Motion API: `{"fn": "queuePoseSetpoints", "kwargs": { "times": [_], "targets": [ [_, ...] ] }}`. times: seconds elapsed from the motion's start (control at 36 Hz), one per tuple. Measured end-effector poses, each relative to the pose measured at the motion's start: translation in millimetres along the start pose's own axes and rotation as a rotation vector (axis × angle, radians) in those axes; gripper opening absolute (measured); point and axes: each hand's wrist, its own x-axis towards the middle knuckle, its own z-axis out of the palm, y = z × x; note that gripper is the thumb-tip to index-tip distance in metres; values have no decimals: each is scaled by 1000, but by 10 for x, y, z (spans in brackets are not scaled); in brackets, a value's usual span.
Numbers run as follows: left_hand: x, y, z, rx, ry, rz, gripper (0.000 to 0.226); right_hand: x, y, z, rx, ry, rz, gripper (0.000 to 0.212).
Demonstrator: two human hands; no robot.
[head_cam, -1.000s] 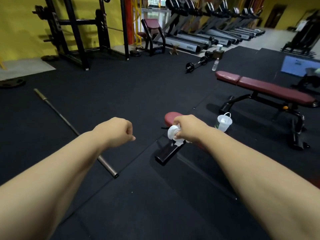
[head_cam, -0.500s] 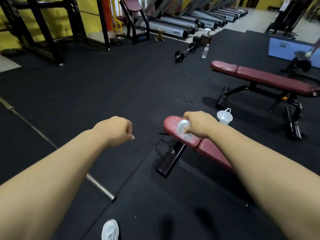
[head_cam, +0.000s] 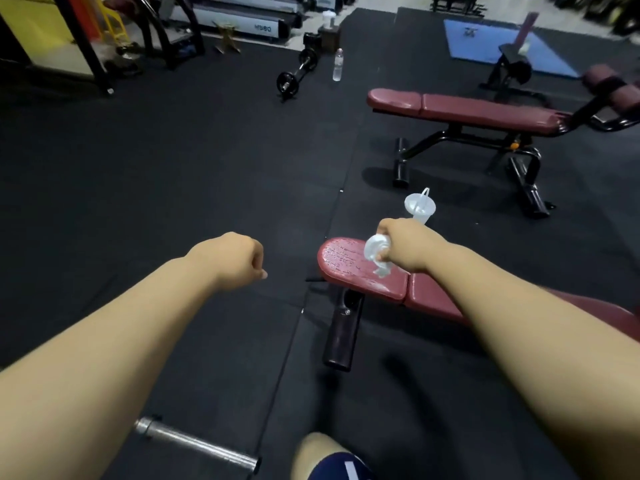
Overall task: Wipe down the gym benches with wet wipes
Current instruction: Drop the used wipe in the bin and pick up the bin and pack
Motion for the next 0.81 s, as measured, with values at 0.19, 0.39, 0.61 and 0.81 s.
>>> {"fn": "queuePoseSetpoints", "kwargs": {
  "times": [0.19, 0.39, 0.61, 0.81],
  "targets": [
    [944, -359, -213, 59, -26, 66, 17, 886, 58, 96, 3, -41, 78, 23],
    [2105, -703, -614, 115, -57, 76, 17, 2145, 38, 115, 87, -52, 104, 19],
    [3320, -836, -1003, 153, -134, 149, 18, 3092, 24, -93, 166, -49, 136, 22],
    [4284, -546, -1242, 185, -161, 310, 16, 3510, 353, -208, 212, -32, 265, 21]
  ]
}}
